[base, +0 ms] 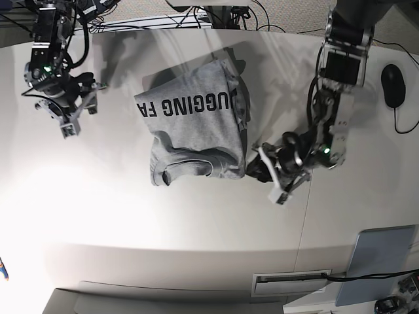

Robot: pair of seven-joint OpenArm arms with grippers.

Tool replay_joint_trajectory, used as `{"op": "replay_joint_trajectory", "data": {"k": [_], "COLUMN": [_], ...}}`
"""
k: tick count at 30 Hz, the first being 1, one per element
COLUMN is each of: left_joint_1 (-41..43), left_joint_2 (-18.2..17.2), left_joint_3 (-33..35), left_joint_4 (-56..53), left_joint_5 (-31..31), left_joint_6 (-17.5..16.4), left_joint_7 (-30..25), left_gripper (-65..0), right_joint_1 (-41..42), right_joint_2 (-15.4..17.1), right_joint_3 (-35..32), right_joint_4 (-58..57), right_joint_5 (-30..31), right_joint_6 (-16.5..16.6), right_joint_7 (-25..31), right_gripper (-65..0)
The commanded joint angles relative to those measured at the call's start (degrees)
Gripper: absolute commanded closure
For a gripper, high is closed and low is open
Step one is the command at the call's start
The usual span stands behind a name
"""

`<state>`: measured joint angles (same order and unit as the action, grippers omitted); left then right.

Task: Fold the T-shirt properly
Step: 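Grasp the shirt's opposite side with the left gripper and fold it inward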

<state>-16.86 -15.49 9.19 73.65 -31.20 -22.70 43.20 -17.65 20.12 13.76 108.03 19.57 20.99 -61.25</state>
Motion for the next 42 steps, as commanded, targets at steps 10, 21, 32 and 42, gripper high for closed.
{"op": "replay_joint_trajectory", "data": {"k": [10, 21, 32, 42], "left_joint_1": [-4.8, -4.9, -5.0, -5.9], "left_joint_2": [5.1, 7.1, 7.1, 5.6], "left_joint_3": [2.1, 2.3, 2.3, 2.2], "left_joint_4": [-3.8, -4.4, -4.4, 0.8], "left_joint_5": [0.9, 14.1, 13.6, 3.7], "left_joint_6": [-10.1, -7.3, -8.3, -5.9], "left_joint_7": [-1.3, -0.8, -1.3, -0.3], "left_gripper": [-21.1, -9.8, 0.0, 0.0], "right_joint_1": [-0.1, -0.1, -0.1, -0.1], "right_joint_2": [0.7, 0.7, 0.7, 0.7], "right_joint_3": [0.7, 0.7, 0.7, 0.7], "right_joint_4": [1.1, 1.1, 1.1, 1.1], "right_joint_5": [-0.6, -1.0, -1.0, -1.1], "right_joint_6": [0.1, 0.0, 0.0, 0.0], "right_joint_7": [1.4, 1.3, 1.6, 3.5], "right_gripper": [-27.3, -27.3, -27.3, -27.3]}}
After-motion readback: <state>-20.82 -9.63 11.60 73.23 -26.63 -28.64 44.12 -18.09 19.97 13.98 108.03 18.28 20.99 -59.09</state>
